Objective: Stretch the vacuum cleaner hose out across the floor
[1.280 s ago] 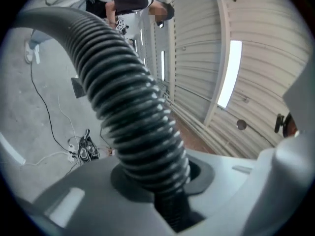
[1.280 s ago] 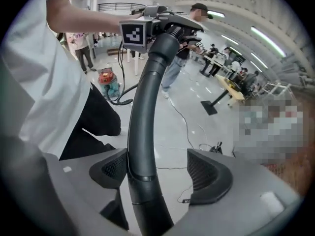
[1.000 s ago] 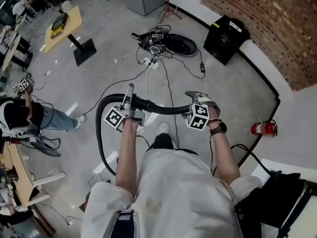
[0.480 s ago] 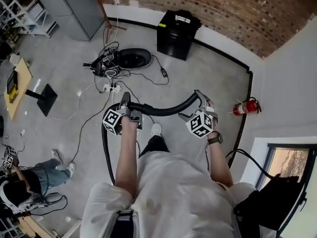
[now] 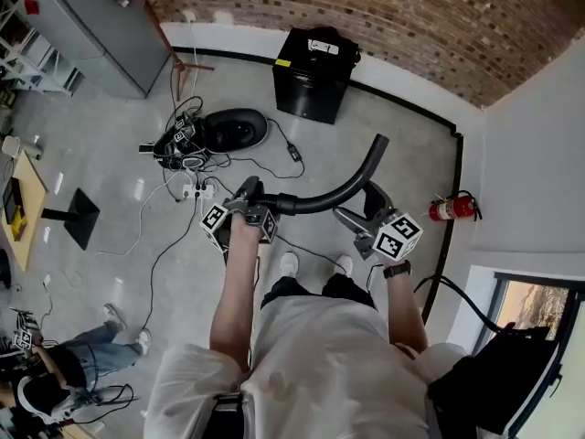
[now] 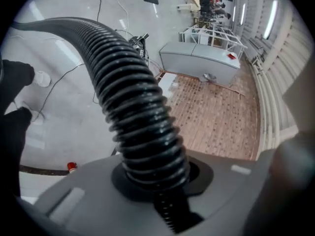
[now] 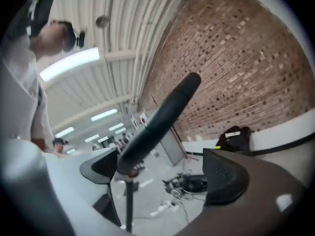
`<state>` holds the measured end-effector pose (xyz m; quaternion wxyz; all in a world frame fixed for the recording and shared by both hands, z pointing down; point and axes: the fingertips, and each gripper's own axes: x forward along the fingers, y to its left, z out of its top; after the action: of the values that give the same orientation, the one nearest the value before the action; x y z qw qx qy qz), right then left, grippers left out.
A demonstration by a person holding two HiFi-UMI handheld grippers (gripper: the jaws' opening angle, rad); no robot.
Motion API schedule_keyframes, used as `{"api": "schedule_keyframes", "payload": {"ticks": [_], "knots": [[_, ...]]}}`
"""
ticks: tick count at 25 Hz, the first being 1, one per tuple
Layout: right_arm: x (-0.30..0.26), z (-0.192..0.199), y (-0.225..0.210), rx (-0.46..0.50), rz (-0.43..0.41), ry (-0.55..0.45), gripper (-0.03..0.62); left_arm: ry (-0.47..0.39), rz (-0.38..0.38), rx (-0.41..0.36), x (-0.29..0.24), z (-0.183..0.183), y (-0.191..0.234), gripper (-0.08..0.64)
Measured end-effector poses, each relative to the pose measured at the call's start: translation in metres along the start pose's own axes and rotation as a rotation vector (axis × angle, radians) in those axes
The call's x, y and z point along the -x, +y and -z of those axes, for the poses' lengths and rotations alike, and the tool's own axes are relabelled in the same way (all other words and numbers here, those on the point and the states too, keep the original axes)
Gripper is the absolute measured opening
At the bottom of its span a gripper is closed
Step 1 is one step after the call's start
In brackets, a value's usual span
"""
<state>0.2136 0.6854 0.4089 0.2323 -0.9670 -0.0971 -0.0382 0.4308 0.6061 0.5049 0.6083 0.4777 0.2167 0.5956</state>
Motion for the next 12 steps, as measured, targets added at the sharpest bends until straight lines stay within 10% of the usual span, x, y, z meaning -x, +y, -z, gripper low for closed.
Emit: {"api": "schedule_keyframes", "payload": {"ticks": [5,12], "knots": [[-0.023,-0.059,-0.053,-0.063,-0.157,-0.147,0.529,0.043,-0.1,0.033,-0.088,0.065,0.033,0.083],[-0.001,-0.153,-0.197,-0.087,-0.345,-0.184,0.216,0.07,-0.149,0.117,-0.21,0.176,0.09,0.119]]}}
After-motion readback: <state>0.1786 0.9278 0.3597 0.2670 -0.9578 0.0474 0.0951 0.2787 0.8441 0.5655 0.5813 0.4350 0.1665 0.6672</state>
